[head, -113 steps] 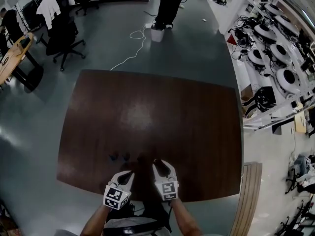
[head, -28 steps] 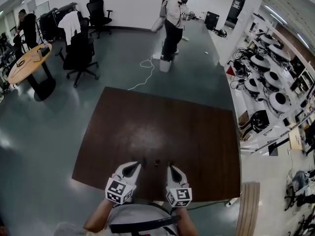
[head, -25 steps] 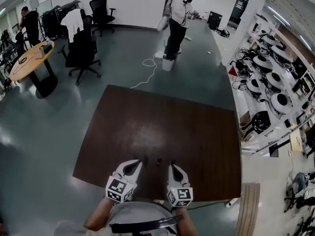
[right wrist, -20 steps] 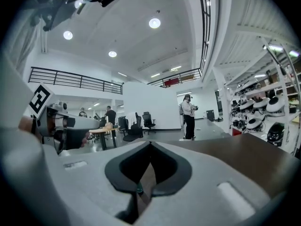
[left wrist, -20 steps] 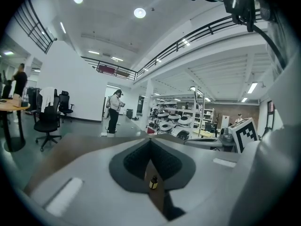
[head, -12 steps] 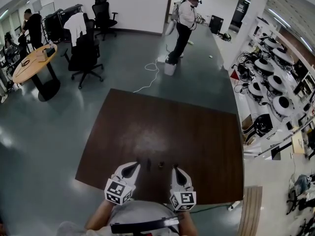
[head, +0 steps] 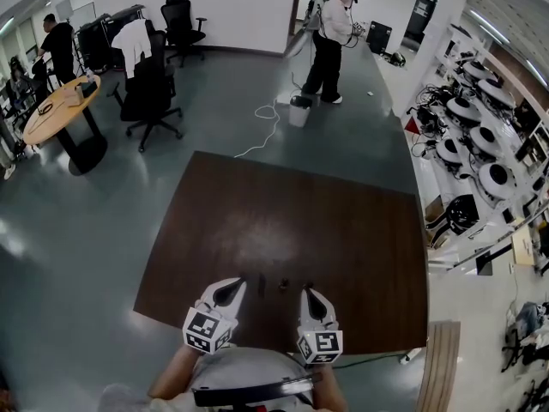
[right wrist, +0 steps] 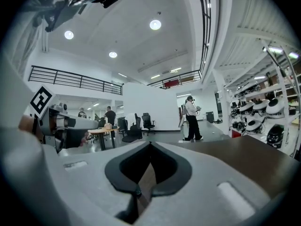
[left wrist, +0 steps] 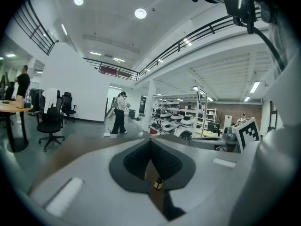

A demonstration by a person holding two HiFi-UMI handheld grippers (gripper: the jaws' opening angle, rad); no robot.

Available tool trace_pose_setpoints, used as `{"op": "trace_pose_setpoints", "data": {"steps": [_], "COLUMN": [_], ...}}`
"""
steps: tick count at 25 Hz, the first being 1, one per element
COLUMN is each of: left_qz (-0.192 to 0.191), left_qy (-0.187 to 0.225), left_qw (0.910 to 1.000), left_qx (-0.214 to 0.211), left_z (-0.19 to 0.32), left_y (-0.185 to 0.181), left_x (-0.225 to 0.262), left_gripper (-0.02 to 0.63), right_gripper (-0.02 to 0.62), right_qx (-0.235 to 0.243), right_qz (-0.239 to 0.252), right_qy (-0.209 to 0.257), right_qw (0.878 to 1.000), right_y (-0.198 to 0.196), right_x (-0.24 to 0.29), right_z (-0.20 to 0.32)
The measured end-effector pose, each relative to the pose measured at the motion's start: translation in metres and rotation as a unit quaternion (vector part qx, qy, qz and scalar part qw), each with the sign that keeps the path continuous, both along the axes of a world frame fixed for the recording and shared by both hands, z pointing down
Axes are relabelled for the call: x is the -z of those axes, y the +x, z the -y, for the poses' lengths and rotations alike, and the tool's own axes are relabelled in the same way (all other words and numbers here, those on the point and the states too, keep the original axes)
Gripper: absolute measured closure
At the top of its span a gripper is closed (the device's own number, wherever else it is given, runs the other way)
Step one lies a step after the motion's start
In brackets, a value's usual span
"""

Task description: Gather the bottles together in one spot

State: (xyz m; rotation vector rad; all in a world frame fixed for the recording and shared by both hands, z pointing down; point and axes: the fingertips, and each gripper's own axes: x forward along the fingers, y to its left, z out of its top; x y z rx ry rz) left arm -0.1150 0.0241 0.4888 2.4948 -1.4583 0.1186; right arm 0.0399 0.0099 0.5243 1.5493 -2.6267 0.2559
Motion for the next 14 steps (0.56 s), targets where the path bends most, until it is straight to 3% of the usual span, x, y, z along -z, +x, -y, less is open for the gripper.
{"op": "trace_pose_setpoints", "data": {"steps": [14], "left_qz": [0.006], "left_qy": [-0.005], "left_qw": [1.0], "left_qx": [-0.004], "left_z": [-0.002], "left_y": [0.0024], "left_x": [-0.0028], "left_gripper": [0.606], "right_gripper": [0.594], "right_qx": [-0.004], "right_qz": [-0.006], "right_qy": [-0.005], "right_qw": [1.0], "right_y": [0.0071], "right_x": [-0.0048], "right_z": [-0.0028]}}
